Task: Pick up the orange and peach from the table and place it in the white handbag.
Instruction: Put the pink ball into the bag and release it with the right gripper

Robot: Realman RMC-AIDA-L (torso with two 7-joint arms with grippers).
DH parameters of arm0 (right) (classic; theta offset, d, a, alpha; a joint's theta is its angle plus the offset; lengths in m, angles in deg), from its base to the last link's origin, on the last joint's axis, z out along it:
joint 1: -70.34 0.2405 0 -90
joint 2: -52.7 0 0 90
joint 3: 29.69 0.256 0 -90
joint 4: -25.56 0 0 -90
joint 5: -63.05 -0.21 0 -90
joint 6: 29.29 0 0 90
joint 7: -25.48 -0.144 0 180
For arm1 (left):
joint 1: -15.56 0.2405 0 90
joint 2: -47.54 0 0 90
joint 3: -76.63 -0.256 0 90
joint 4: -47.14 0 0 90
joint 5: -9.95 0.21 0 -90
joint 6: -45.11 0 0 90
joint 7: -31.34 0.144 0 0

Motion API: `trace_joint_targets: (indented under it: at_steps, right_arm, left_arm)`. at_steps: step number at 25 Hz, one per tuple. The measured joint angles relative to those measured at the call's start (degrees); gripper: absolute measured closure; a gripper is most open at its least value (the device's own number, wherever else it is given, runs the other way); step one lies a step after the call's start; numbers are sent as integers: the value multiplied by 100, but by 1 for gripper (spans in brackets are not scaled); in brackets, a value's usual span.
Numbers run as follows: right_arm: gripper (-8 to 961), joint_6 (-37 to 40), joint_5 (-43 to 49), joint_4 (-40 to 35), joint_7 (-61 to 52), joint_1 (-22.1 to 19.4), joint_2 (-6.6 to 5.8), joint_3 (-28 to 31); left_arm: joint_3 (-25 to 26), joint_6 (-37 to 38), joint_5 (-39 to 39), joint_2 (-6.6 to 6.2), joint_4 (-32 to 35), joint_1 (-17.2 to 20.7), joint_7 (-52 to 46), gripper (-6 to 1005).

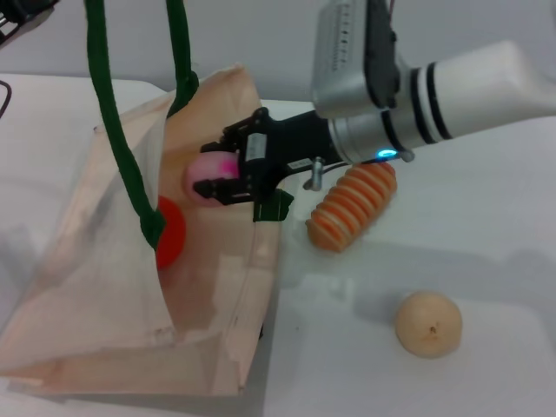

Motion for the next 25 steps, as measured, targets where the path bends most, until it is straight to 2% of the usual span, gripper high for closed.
trace_joint_targets:
  at_steps: [9, 18, 25]
  right_arm:
    - [464, -969, -21, 547, 76, 426, 29, 75]
    - [463, -1133, -54, 741, 504, 487, 40, 503]
    - [465, -1134, -17, 984, 1257, 449, 39, 514]
  left_arm:
    - [-27, 1, -2, 19, 0, -75, -8, 870]
    - [-40, 14, 9, 25, 0, -137, -10, 871]
    - [-27, 55, 3, 25, 0, -145, -27, 871]
